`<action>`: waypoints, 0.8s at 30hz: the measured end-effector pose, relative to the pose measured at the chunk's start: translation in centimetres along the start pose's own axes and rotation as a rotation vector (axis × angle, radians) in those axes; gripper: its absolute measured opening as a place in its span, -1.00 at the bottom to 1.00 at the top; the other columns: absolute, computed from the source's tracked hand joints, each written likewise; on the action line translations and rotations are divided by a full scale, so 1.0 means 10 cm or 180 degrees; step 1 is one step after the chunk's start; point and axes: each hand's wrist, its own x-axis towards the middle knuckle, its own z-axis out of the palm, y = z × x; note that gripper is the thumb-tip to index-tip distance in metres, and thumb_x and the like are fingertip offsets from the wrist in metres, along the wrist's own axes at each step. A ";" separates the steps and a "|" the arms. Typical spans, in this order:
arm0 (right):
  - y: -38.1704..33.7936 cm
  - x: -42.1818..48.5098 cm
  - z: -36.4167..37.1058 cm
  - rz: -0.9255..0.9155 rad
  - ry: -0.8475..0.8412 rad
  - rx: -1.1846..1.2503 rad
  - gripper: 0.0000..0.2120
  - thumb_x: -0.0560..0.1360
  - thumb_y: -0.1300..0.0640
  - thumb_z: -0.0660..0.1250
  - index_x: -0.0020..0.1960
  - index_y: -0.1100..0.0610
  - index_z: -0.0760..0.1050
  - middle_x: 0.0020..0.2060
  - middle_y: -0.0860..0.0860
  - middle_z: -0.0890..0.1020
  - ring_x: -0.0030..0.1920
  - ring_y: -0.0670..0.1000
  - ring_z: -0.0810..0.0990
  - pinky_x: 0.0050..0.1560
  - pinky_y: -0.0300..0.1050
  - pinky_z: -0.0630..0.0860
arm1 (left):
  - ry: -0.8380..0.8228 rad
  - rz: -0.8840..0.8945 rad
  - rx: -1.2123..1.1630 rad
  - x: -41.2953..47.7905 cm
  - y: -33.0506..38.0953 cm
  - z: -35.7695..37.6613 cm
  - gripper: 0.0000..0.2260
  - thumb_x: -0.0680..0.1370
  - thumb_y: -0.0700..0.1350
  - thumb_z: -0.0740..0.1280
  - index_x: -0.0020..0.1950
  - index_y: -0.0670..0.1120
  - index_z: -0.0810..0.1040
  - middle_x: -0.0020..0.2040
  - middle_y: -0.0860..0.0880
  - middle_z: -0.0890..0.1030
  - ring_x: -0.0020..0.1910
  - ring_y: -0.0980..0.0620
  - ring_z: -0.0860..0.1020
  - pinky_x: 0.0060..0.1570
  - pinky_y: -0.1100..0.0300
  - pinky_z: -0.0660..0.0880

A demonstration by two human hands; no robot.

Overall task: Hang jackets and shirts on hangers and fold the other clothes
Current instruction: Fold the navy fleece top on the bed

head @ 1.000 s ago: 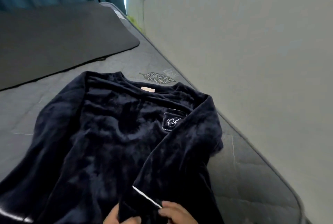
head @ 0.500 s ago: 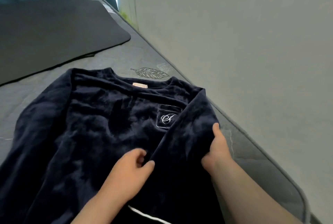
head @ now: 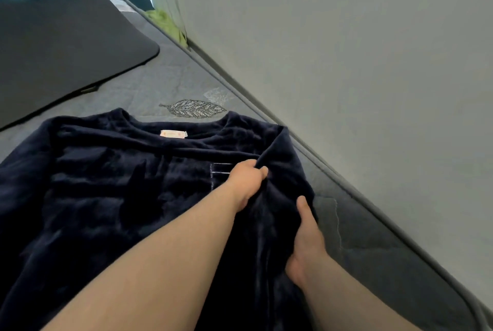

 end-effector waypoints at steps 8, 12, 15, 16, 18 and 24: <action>-0.03 0.01 -0.02 -0.0093 0.0109 0.0041 -0.46 0.48 -0.22 0.33 0.03 0.30 0.53 -0.08 0.22 0.66 -0.05 0.15 0.65 -0.20 -0.03 0.59 | 0.0745 0.0579 0.0024 0.27 0.00 -0.55 -0.87 0.59 -0.11 0.31 -0.13 -0.09 0.59 -0.19 -0.03 0.64 -0.18 0.02 0.55 -0.17 0.19 0.50; -0.04 -0.07 0.02 -0.0061 0.0094 0.0021 -0.53 0.49 -0.16 0.36 0.04 0.28 0.52 -0.07 0.19 0.64 -0.06 0.11 0.64 -0.19 -0.06 0.58 | 0.0044 0.0206 -0.1026 -0.10 -0.02 -0.51 -0.78 0.56 -0.05 0.36 0.02 -0.21 0.60 -0.05 -0.19 0.68 -0.13 -0.08 0.64 -0.11 0.11 0.60; -0.09 -0.11 0.04 -0.0055 0.0027 0.0232 -0.48 0.45 -0.21 0.38 0.06 0.26 0.49 -0.05 0.18 0.63 -0.04 0.11 0.64 -0.08 -0.03 0.58 | -0.0328 -0.0100 -0.0864 -0.68 -0.26 -0.64 -0.80 0.53 -0.09 0.40 0.04 -0.20 0.62 -0.03 -0.21 0.69 -0.08 -0.14 0.66 -0.04 0.04 0.60; -0.10 -0.11 0.04 -0.0033 0.0009 0.0304 -0.47 0.45 -0.20 0.39 0.09 0.26 0.48 -0.02 0.19 0.64 0.00 0.13 0.64 0.00 0.00 0.59 | -0.0339 -0.0052 -0.0647 -0.85 -0.35 -0.69 -0.84 0.51 -0.13 0.42 0.01 -0.19 0.63 -0.04 -0.21 0.69 -0.07 -0.15 0.66 -0.01 0.01 0.59; -0.10 -0.12 0.05 0.0097 -0.0059 0.0345 -0.54 0.52 -0.07 0.38 0.19 0.29 0.48 0.04 0.22 0.64 0.04 0.15 0.64 0.05 0.03 0.60 | -0.0256 0.0162 -0.0024 -1.09 -0.52 -0.78 -0.94 0.49 -0.22 0.44 -0.05 -0.14 0.66 -0.10 -0.16 0.71 -0.11 -0.12 0.67 -0.03 0.02 0.58; -0.79 0.07 0.14 -0.0511 0.0255 -0.0086 -0.69 0.61 0.21 0.13 0.31 0.20 0.45 -0.03 0.09 0.64 0.03 0.20 0.61 -0.28 0.03 0.63 | 0.0628 0.0411 0.0936 -1.07 -0.58 -0.95 -0.91 0.54 -0.11 0.39 -0.12 -0.11 0.58 -0.29 0.05 0.65 -0.32 0.11 0.59 -0.23 0.25 0.54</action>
